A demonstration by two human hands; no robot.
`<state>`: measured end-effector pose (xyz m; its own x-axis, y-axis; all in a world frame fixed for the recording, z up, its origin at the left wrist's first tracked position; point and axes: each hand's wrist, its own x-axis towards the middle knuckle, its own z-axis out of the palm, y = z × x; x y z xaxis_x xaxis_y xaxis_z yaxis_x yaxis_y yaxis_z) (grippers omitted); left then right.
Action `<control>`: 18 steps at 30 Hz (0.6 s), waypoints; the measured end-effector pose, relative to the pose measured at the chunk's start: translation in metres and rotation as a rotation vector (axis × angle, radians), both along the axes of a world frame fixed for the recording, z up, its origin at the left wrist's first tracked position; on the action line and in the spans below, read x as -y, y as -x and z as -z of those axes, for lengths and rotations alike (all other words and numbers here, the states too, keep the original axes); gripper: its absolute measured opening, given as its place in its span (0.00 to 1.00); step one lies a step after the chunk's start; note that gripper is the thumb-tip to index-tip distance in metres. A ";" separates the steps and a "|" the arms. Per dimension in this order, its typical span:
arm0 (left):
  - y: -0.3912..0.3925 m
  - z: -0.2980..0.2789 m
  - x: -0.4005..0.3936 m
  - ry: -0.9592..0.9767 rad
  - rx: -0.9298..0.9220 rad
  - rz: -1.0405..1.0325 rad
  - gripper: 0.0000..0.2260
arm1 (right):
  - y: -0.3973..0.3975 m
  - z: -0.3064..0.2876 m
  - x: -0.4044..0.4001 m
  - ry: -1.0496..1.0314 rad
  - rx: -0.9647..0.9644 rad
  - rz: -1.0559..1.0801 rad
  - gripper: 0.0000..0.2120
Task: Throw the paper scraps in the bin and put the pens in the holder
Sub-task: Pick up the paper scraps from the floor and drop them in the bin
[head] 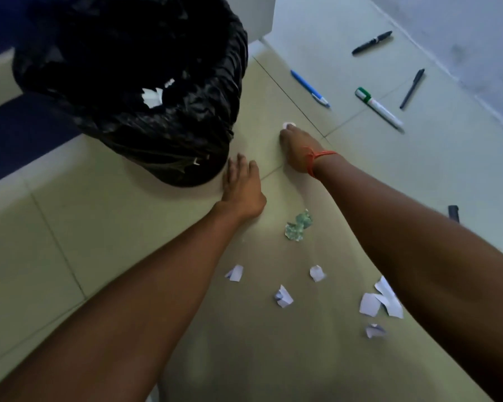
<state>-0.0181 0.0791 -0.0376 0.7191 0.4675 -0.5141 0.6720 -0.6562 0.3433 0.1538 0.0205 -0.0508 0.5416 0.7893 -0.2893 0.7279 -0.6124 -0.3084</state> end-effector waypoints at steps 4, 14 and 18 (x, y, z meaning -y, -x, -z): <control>0.018 -0.006 0.023 0.100 0.112 0.086 0.21 | 0.032 -0.018 0.041 -0.062 0.020 -0.126 0.10; 0.087 -0.026 0.084 0.029 -0.028 0.025 0.29 | 0.108 -0.031 0.186 -0.134 -0.025 0.244 0.18; 0.082 -0.029 0.107 0.070 -0.230 -0.104 0.34 | 0.090 -0.023 0.234 0.206 0.073 0.799 0.20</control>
<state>-0.1002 -0.0275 -0.0084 0.5296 0.4901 -0.6924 0.8002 -0.5595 0.2161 0.0637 -0.2136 -0.0282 0.9399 0.0937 -0.3285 0.0633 -0.9928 -0.1020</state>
